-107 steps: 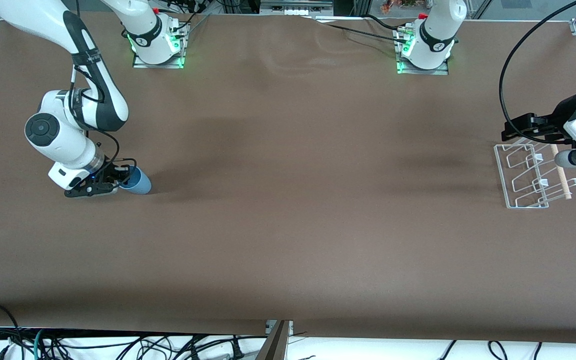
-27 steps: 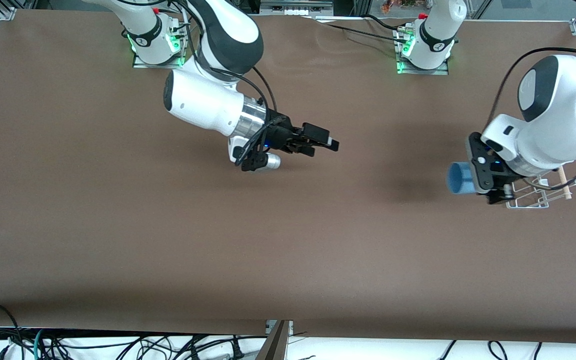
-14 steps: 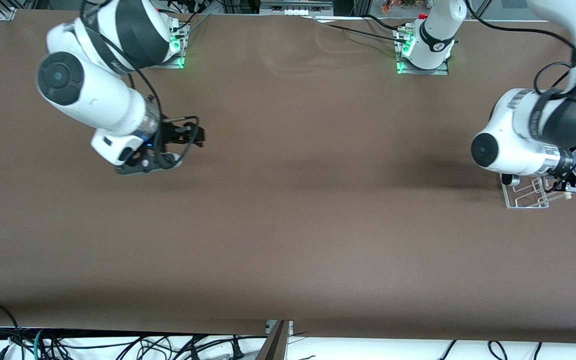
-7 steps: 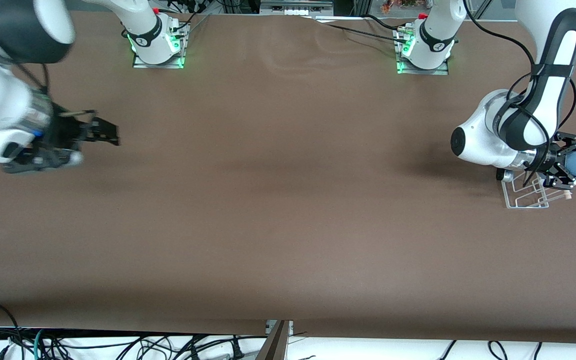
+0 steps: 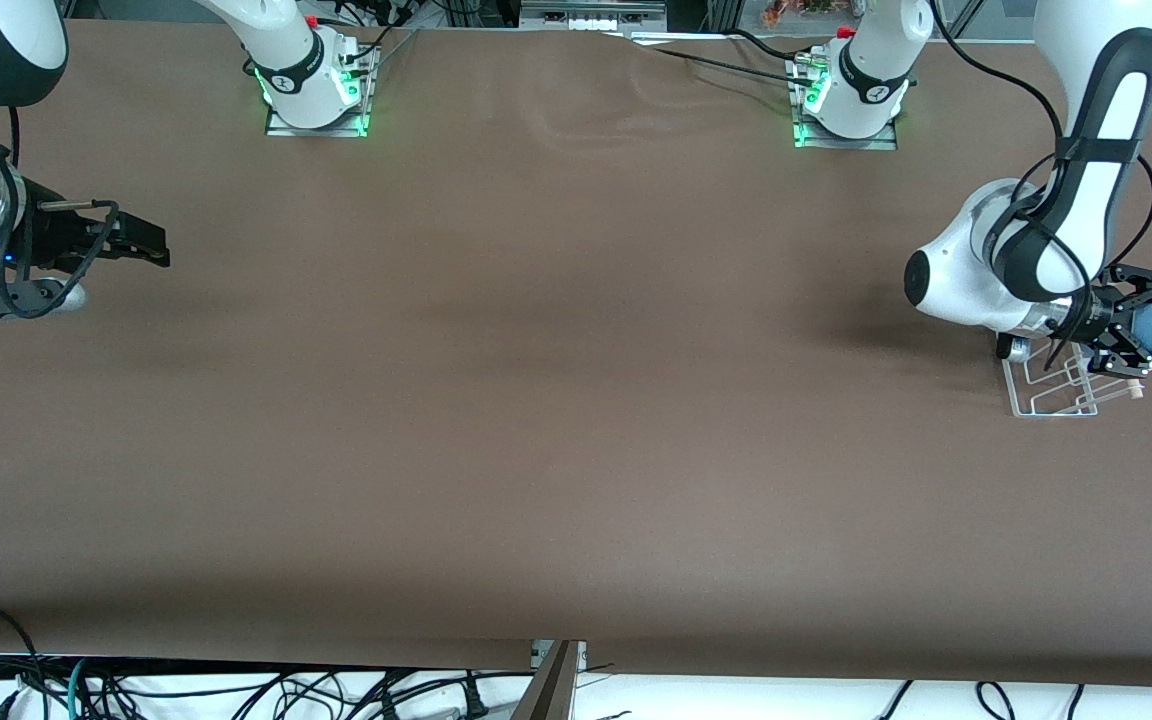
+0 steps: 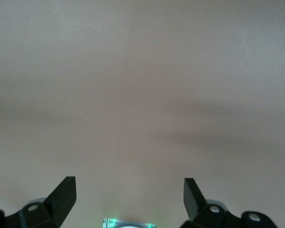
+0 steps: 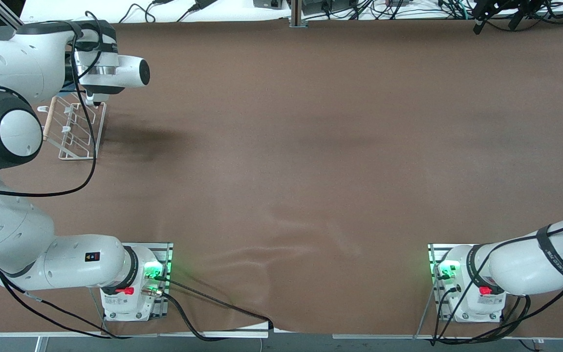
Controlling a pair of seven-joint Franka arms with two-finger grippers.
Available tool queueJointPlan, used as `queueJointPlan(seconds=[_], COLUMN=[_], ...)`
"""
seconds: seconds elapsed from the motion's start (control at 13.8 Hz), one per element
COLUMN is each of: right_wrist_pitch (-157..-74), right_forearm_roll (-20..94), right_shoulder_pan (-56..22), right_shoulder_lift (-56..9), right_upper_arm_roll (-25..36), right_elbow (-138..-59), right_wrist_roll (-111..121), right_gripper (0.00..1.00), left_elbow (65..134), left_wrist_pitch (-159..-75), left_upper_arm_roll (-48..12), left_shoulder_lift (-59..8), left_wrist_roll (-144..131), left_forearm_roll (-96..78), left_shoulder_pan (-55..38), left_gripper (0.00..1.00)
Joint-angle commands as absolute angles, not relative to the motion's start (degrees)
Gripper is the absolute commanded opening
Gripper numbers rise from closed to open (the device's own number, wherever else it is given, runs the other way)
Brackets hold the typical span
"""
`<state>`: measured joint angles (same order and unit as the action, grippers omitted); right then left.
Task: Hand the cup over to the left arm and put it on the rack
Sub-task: 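Lower the cup onto a rack hook with the left gripper while the right gripper retracts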
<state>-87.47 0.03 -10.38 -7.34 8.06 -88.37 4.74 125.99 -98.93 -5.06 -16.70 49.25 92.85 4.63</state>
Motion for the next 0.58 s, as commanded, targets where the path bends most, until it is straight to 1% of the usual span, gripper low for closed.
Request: queueJointPlan(seconds=[0.0,0.22,0.51], right_wrist_pitch=[-93.16,-91.14,-93.34], right_forearm_roll=[-2.28,-1.50,-1.93], right_shoulder_pan=[-2.65,-0.80,0.44], right_shoulder_lift=[0.86,2.28,3.51], right_upper_arm_roll=[0.81,0.88,1.05], right_elbow=[-99.04,-98.18,-97.12], right_wrist_roll=[1.25,-1.50,-0.97], right_gripper=[1.00,1.00,1.00], left_elbow=[127.18,127.62,128.32], left_wrist_pitch=[-99.40,-99.40,-99.40], left_upper_arm_roll=[-4.83,-4.75,-4.14], left_shoulder_lift=[-17.14,-17.58,-18.02], left_wrist_roll=[46.24,45.79,44.92], left_forearm_roll=[95.01,95.01,96.94], left_shoulder_pan=[5.01,5.01,5.01], left_gripper=[0.00,0.00,0.00])
